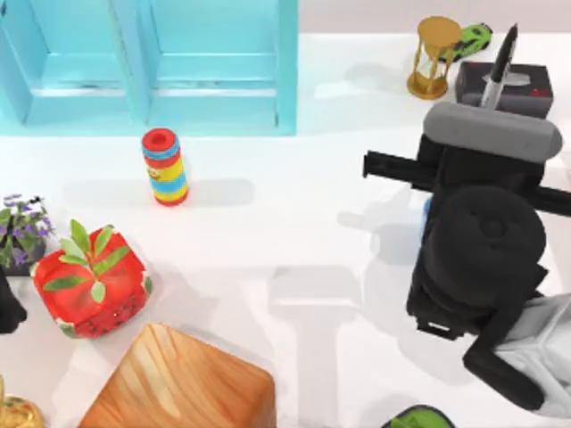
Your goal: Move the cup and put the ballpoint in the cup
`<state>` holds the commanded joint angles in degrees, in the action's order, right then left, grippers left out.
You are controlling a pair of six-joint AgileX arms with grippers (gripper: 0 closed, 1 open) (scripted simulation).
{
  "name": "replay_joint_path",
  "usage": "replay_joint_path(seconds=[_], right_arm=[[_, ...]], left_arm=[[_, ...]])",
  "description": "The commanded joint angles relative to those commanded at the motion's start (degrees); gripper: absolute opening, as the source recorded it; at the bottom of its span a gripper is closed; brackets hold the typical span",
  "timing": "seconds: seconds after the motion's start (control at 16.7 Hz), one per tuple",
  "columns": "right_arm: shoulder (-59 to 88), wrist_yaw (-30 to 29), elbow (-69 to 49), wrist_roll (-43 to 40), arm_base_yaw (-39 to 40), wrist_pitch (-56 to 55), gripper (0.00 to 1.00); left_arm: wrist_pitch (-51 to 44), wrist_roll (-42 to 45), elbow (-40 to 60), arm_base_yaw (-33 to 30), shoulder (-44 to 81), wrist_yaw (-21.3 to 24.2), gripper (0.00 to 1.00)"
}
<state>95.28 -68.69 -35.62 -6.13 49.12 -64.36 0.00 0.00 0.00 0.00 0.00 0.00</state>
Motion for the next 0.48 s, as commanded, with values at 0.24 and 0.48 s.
replay_joint_path(seconds=[0.24,0.48], right_arm=[[2.80,3.56,-0.97,0.71,-3.50,-1.22,0.00],[3.18,3.95,-1.16,0.84,-3.85,-1.47,0.00]], left_arm=[[0.00,0.00,0.00,0.00,0.00,0.00,1.00],[0.00,0.00,0.00,0.00,0.00,0.00,1.00]])
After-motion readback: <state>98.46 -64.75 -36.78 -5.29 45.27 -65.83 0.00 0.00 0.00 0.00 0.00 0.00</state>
